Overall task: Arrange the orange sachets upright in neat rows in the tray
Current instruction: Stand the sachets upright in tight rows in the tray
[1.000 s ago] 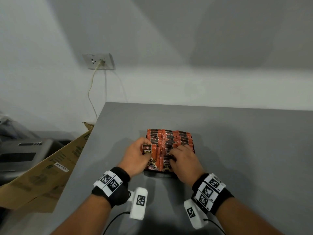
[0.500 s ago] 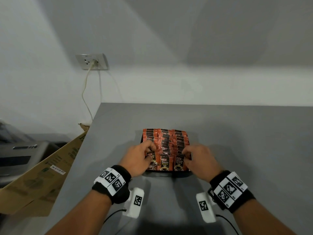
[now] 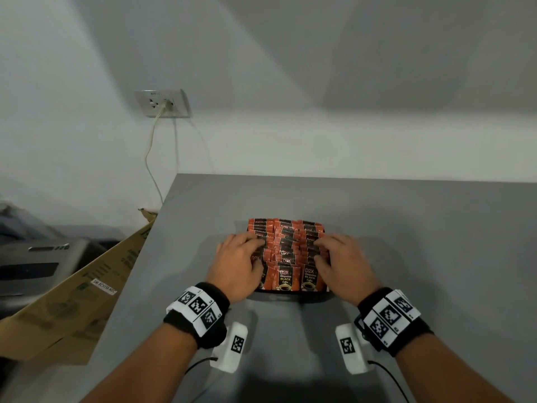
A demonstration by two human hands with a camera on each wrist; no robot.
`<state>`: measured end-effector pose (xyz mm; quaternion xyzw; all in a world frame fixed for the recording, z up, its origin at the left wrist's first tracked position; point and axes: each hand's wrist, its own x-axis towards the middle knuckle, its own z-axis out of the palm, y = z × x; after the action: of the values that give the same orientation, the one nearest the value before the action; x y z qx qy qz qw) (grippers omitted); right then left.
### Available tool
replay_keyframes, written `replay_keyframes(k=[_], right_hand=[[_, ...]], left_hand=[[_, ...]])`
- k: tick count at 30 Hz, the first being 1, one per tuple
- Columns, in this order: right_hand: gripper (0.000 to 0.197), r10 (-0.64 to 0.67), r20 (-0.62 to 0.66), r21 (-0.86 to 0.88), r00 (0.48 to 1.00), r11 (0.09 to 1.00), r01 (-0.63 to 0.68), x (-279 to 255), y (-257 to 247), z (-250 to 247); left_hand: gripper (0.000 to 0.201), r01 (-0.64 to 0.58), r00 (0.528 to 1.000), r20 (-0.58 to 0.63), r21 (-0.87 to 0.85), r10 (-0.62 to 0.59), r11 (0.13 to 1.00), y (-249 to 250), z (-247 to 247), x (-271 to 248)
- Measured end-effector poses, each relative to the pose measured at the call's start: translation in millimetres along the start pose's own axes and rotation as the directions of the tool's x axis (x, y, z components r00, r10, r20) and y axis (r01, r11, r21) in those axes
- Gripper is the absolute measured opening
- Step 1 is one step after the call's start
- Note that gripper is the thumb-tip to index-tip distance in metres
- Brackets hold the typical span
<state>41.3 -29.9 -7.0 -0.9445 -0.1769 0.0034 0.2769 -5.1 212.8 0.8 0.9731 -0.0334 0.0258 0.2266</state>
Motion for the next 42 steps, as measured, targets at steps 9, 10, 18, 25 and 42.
replay_keyframes(k=[9, 10, 18, 25, 42], right_hand=[[0.073, 0.048, 0.217, -0.296, 0.975, 0.955, 0.019, 16, 1, 9], [0.074, 0.059, 0.232, -0.318, 0.971, 0.948, 0.019, 16, 3, 11], [0.076, 0.056, 0.236, -0.368, 0.97, 0.929, 0.036, 30, 1, 19], [0.078, 0.092, 0.282, -0.372, 0.955, 0.928, 0.021, 32, 7, 25], [0.013, 0.444, 0.171, 0.443, 0.88, 0.763, -0.471, -3, 20, 8]], left_hand=[[0.073, -0.044, 0.974, 0.225, 0.262, -0.017, 0.964, 4, 16, 19], [0.071, -0.038, 0.973, 0.231, 0.258, -0.024, 0.965, 3, 16, 18], [0.071, -0.02, 0.983, 0.181, 0.252, -0.027, 0.967, 9, 18, 44], [0.076, -0.047, 0.965, 0.259, 0.297, -0.033, 0.954, 4, 25, 52], [0.035, 0.378, 0.921, 0.097, -0.464, -0.378, 0.801, -18, 16, 3]])
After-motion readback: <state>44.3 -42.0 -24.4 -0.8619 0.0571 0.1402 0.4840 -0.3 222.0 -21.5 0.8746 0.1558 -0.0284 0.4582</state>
